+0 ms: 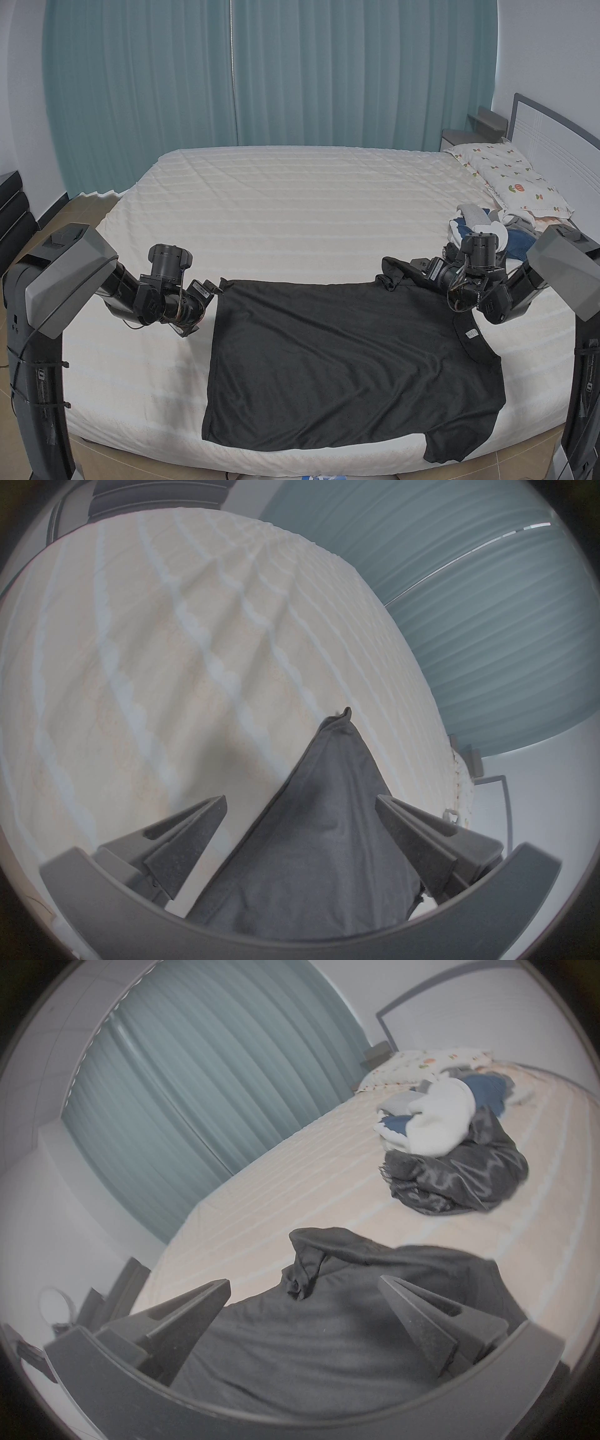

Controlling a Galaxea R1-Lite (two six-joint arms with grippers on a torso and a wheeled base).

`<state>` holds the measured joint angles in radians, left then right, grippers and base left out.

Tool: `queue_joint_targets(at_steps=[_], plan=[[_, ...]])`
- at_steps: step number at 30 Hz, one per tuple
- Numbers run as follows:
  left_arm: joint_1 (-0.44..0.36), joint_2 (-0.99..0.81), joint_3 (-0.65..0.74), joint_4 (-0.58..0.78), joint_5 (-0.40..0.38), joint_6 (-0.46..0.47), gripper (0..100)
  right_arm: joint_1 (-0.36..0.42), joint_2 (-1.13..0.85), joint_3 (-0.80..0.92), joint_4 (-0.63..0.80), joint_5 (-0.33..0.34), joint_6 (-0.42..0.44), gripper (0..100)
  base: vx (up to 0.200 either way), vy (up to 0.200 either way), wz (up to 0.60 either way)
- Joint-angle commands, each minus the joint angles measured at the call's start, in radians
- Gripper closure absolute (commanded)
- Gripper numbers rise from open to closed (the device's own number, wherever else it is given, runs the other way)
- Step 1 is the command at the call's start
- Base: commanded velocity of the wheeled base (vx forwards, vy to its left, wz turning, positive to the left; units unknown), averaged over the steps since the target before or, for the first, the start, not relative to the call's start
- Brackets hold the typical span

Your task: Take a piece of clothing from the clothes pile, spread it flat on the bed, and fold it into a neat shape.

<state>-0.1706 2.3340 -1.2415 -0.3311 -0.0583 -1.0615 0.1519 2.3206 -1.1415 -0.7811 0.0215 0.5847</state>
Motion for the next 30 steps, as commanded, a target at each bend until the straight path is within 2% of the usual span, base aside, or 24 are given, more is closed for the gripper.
queue_joint_targets(at_steps=[1,7,16,20,23,24,30], plan=[[-0.009,-0.071,0.135,-0.106,-0.021,-0.069,0,0.011,0.166,-0.207,0.108,-0.055,-0.129,0,0.000,0.000,0.00],[-0.010,-0.073,0.180,-0.164,-0.034,-0.074,0,-0.020,0.253,-0.353,0.177,-0.081,-0.269,0,0.000,0.000,0.00],[-0.013,-0.073,0.206,-0.167,-0.034,-0.074,0,-0.023,0.345,-0.544,0.258,-0.086,-0.286,0,0.000,0.000,0.00],[-0.015,-0.073,0.211,-0.171,-0.034,-0.074,0,-0.020,0.381,-0.615,0.310,-0.118,-0.287,0,0.000,0.000,0.00],[-0.013,-0.073,0.211,-0.171,-0.034,-0.074,0,-0.023,0.416,-0.666,0.329,-0.118,-0.289,0,0.000,0.000,0.00],[-0.013,-0.073,0.211,-0.171,-0.034,-0.074,0,-0.023,0.431,-0.684,0.335,-0.118,-0.289,100,0.000,0.000,0.00],[-0.015,-0.071,0.212,-0.171,-0.034,-0.075,0,-0.046,0.444,-0.722,0.330,-0.118,-0.278,100,0.000,0.000,0.00]])
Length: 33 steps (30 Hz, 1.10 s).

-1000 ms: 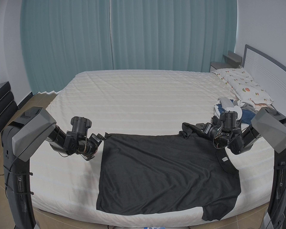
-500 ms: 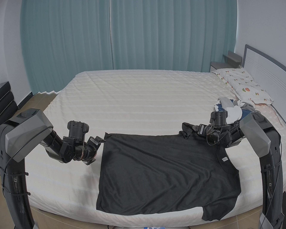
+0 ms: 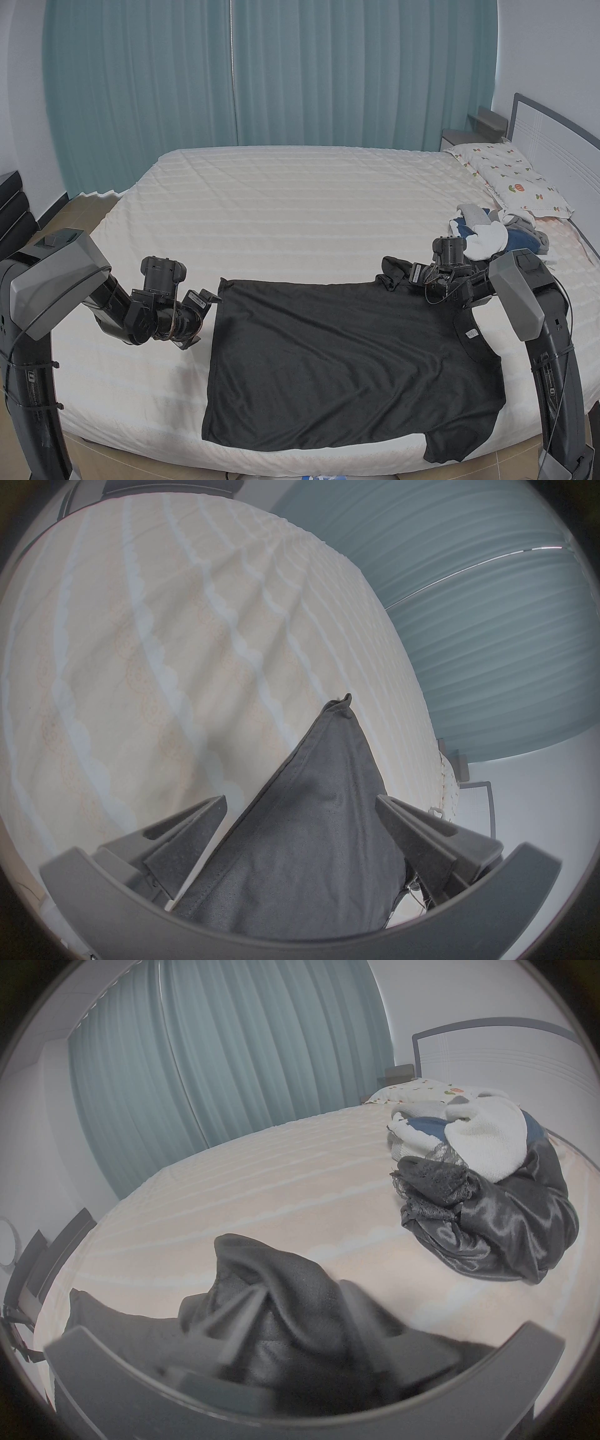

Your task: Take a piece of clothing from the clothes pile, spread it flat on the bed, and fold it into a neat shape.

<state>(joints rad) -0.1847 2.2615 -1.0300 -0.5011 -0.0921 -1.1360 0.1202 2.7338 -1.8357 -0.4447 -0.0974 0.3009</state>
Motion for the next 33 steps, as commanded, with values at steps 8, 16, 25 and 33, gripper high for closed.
queue_joint_targets(at_steps=[8,16,25,33], plan=[[-0.001,0.001,0.001,0.001,0.000,-0.001,0,-0.062,0.027,-0.089,-0.011,0.004,0.092,100,0.000,0.000,0.00],[-0.002,0.001,0.001,0.001,0.000,-0.001,0,-0.109,0.061,-0.114,0.004,0.012,0.147,100,0.000,0.000,0.00],[-0.002,0.001,0.001,0.001,0.000,-0.001,0,-0.117,0.067,-0.117,-0.043,0.013,0.153,0,0.000,0.000,0.00],[-0.002,0.001,0.002,0.001,0.000,-0.001,0,-0.102,-0.014,-0.106,-0.088,0.022,0.225,0,0.000,0.000,0.00]])
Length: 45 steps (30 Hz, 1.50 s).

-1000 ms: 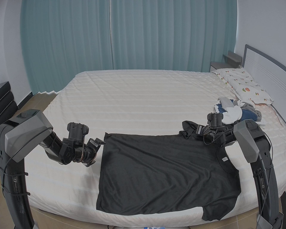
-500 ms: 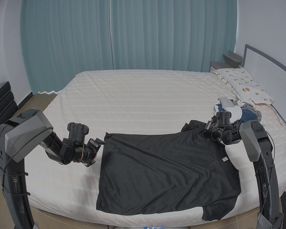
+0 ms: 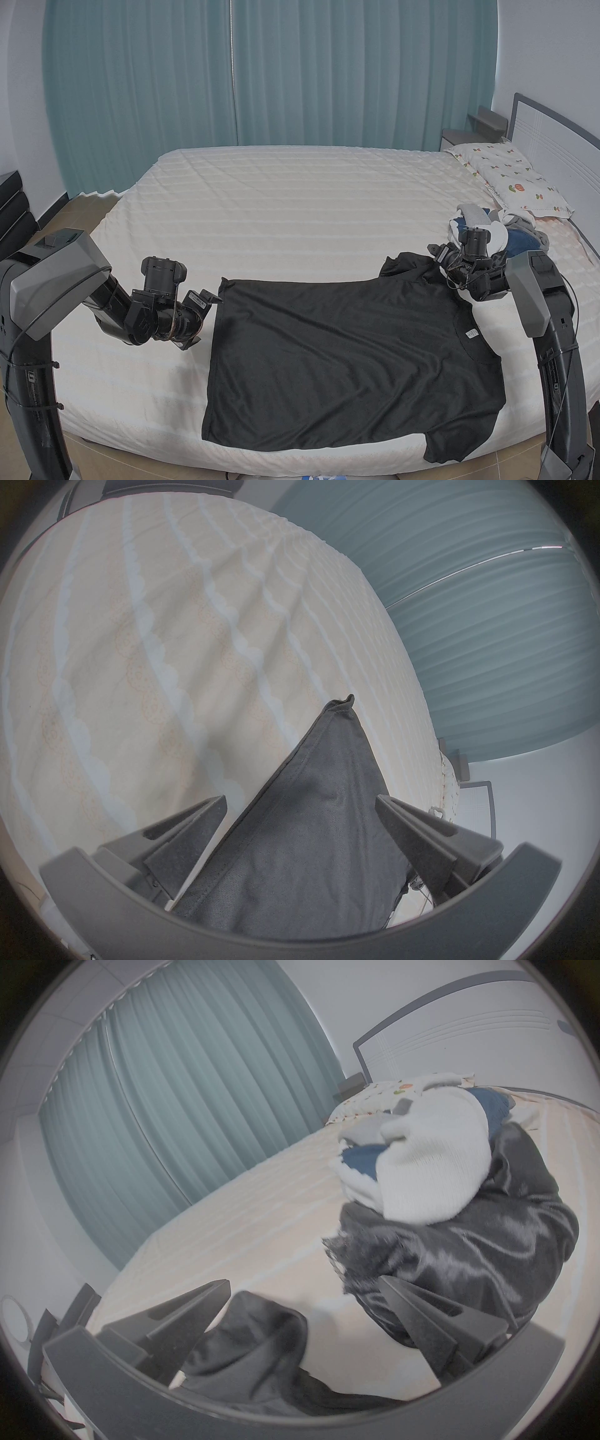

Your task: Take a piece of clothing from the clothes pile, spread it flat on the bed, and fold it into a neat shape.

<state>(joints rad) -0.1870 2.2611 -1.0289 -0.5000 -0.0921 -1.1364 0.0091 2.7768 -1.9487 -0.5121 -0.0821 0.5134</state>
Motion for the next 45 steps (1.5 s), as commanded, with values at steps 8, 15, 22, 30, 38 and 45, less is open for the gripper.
queue_joint_targets(at_steps=[8,15,22,30,38,45], plan=[[0.000,0.002,0.001,0.000,0.000,0.000,0,0.080,-0.157,0.086,-0.026,0.027,0.017,0,0.000,0.000,0.00],[0.000,0.002,0.001,0.000,0.000,0.000,0,0.176,-0.158,0.134,-0.008,0.044,0.031,0,0.000,0.000,0.00],[0.000,0.002,0.001,0.000,0.000,-0.002,0,0.219,-0.141,0.126,0.052,0.048,0.033,0,0.000,0.000,0.00],[0.000,0.002,0.001,0.000,0.000,-0.002,0,0.215,-0.109,0.068,0.141,0.035,0.033,0,0.000,0.000,0.00],[0.000,0.000,0.012,-0.002,0.002,0.000,0,0.215,-0.056,0.013,0.165,0.032,0.030,0,0.000,0.000,0.00],[0.000,-0.002,0.029,-0.037,0.002,0.001,0,0.215,0.012,-0.051,0.179,0.007,0.022,100,0.000,0.000,0.00]])
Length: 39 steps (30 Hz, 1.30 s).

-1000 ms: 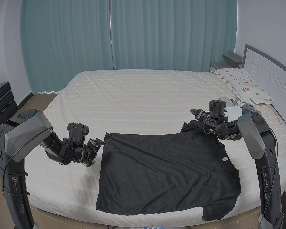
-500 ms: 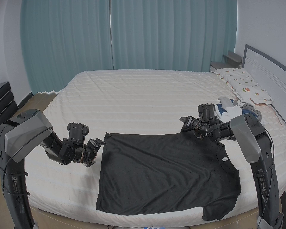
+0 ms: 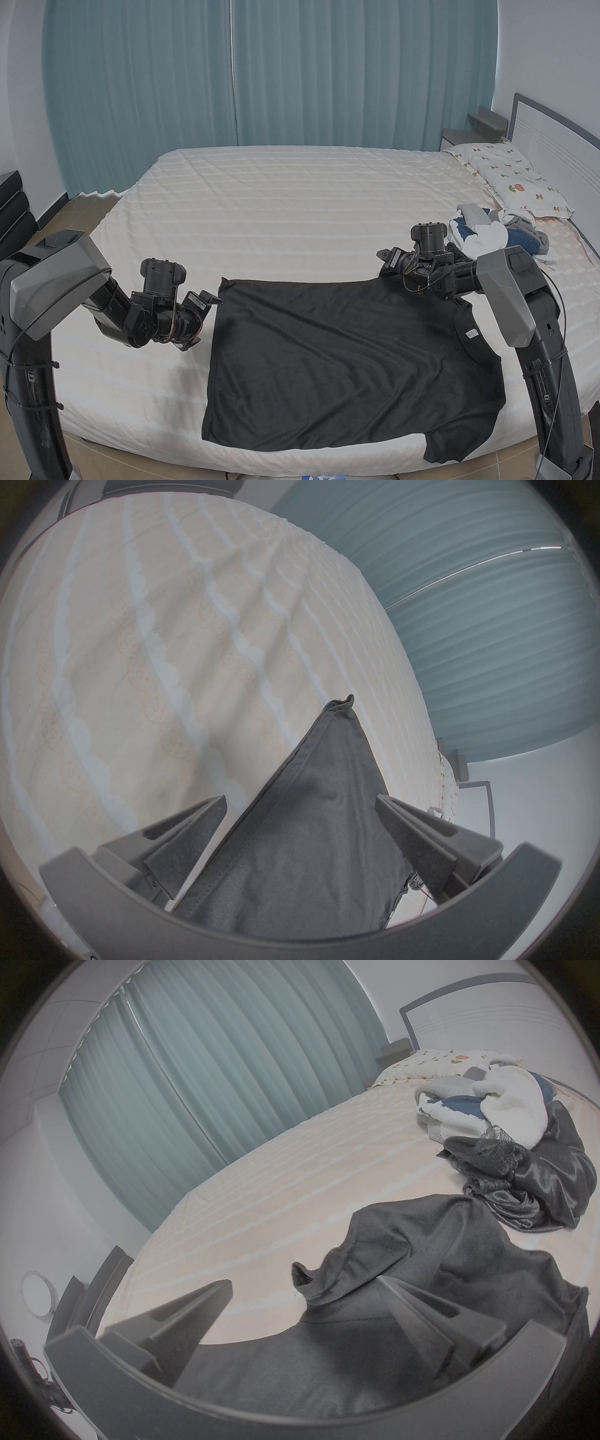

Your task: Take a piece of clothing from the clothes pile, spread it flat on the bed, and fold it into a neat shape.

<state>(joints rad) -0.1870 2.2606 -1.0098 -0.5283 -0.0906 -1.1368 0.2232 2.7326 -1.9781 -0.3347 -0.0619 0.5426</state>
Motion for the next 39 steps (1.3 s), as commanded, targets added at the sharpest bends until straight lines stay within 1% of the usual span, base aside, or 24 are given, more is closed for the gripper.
queue_joint_targets(at_steps=[1,9,11,14,22,23,27,30,33,34,35,36,37,38,39], plan=[[0.000,0.000,0.010,-0.009,0.000,0.002,0,0.001,0.062,-0.022,-0.004,-0.015,-0.009,100,0.000,0.000,0.00],[0.000,0.000,0.010,-0.009,0.000,0.002,0,-0.001,0.067,-0.022,-0.010,-0.015,-0.010,100,0.000,0.000,0.00],[0.000,0.000,0.010,-0.010,0.000,0.002,0,-0.001,0.064,-0.022,-0.038,-0.015,-0.010,100,0.000,0.000,0.00],[-0.002,0.000,0.010,-0.010,0.000,0.000,0,0.001,0.058,-0.022,-0.119,-0.013,-0.013,100,0.000,0.000,0.00],[-0.002,-0.001,0.010,-0.010,0.000,0.000,0,0.004,0.065,-0.022,-0.225,-0.007,-0.052,100,0.000,0.000,0.00],[-0.002,-0.001,0.010,-0.010,0.000,0.000,0,0.004,0.068,-0.022,-0.251,-0.003,-0.055,0,0.000,0.000,0.00],[-0.002,0.000,0.010,-0.010,0.000,0.000,0,0.004,0.070,-0.022,-0.262,0.001,-0.053,0,0.000,0.000,0.00],[-0.002,0.000,0.011,-0.010,0.000,0.000,0,0.001,0.050,-0.022,-0.262,-0.015,-0.050,0,0.000,0.000,0.00],[-0.002,-0.001,0.016,-0.010,0.000,0.002,0,-0.001,-0.014,0.053,-0.268,-0.015,-0.046,0,0.000,0.000,0.00],[-0.002,-0.006,0.028,-0.015,-0.003,0.005,0,-0.001,-0.094,0.179,-0.290,-0.012,-0.041,0,0.000,0.000,0.00],[-0.002,-0.007,0.033,-0.021,-0.003,0.003,0,-0.001,-0.117,0.223,-0.305,-0.009,-0.042,0,0.000,0.000,0.00],[-0.002,-0.007,0.040,-0.033,-0.001,0.005,0,-0.001,-0.160,0.306,-0.337,-0.003,-0.047,0,0.000,0.000,0.00],[-0.002,-0.007,0.040,-0.033,-0.001,0.005,0,-0.001,-0.160,0.306,-0.337,-0.003,-0.047,0,0.000,0.000,0.00],[-0.002,-0.010,0.063,-0.064,-0.001,0.005,0,-0.001,-0.238,0.466,-0.405,0.004,-0.053,0,0.000,0.000,0.00],[-0.002,-0.010,0.065,-0.067,-0.001,0.005,0,-0.001,-0.244,0.478,-0.409,0.004,-0.053,0,0.000,0.000,0.00]])
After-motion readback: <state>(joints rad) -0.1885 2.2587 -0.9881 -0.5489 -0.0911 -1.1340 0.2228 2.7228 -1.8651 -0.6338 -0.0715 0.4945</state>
